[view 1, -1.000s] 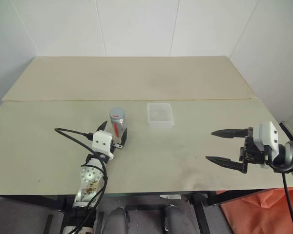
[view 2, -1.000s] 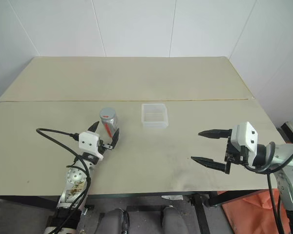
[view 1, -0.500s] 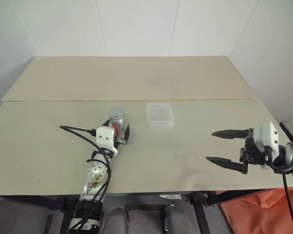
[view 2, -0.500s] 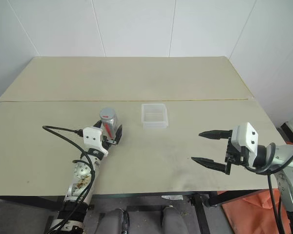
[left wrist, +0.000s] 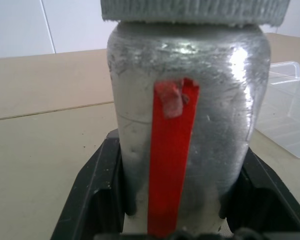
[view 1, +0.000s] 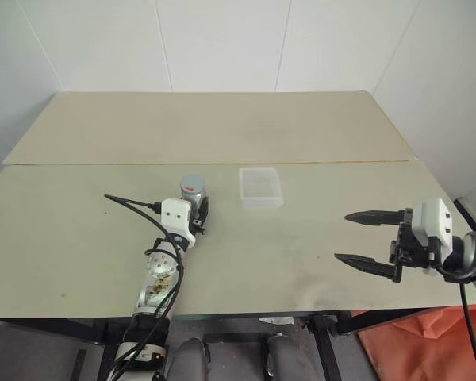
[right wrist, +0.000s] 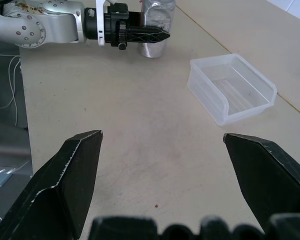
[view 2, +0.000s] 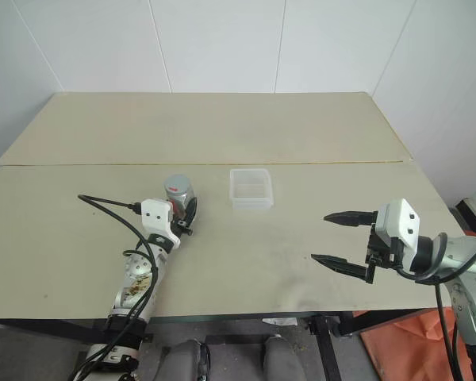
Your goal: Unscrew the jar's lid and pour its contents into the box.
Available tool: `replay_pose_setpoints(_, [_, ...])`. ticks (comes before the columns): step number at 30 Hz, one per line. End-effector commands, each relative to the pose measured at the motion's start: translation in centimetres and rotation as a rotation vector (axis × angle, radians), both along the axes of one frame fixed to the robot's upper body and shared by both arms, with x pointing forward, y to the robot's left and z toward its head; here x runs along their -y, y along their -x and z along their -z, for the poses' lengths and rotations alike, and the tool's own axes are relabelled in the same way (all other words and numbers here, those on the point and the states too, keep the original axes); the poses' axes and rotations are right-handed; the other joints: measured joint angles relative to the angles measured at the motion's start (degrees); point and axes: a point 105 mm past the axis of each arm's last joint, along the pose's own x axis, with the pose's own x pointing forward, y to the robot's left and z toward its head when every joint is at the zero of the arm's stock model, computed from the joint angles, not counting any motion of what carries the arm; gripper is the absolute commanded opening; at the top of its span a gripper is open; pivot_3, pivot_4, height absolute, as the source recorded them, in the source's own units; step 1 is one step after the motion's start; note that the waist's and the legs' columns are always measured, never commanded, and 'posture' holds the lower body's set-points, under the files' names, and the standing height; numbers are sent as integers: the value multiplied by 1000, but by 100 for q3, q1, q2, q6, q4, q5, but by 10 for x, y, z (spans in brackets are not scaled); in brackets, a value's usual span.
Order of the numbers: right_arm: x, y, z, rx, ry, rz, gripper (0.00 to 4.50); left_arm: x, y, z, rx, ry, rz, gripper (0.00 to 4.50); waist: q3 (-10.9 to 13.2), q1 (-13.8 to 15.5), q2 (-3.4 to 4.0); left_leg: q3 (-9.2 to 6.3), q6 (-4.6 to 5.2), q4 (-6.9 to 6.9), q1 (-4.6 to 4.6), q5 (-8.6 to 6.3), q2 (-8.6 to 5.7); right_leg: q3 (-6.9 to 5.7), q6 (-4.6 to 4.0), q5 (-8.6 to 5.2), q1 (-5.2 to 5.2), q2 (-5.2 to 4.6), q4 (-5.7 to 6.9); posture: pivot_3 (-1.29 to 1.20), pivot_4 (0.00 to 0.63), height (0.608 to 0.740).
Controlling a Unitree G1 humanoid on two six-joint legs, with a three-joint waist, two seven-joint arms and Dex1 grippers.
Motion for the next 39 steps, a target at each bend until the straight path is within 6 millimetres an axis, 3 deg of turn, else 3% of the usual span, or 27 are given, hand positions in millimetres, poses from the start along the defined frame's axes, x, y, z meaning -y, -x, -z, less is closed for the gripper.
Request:
replay_pose_setpoints(1, [-21,-5,-21,110,-50,-5,4500,0,2,-16,39,20,28,2101,0,-22,0,-1,0,0,1,0,0,1,0,0,0,2,0,0,150,740])
replay_pose_setpoints(9, [-119,-28,-36,207,-351,63,4500,14,23,-47,105,-17,256,2101,-1,-27,2,-23,-1,-6,-5,0,3,1,-9,3,-16,20,10,0,150,740])
replay_pose_setpoints(15, [-171,-24,-36,159,-401,19,4500,17,32,-49,121,-72,346,2101,-2,34,4,-21,-1,-2,-40,1,0,-5,-51,28,-40,13,4,0,150,740])
replay_pose_setpoints(27, [-197,-41,-47,204,-435,32,4500,36,48,-47,126,-88,447,2101,-2,-4,4,-20,-1,-3,-37,1,3,-10,-52,28,-40,13,4,0,150,740])
replay_pose_setpoints(39, [-200,-42,-42,179,-422,-2,4500,47,55,-43,124,-101,481,2101,-2,-4,4,-20,-1,-4,-38,1,4,-10,-52,27,-41,13,4,0,150,740])
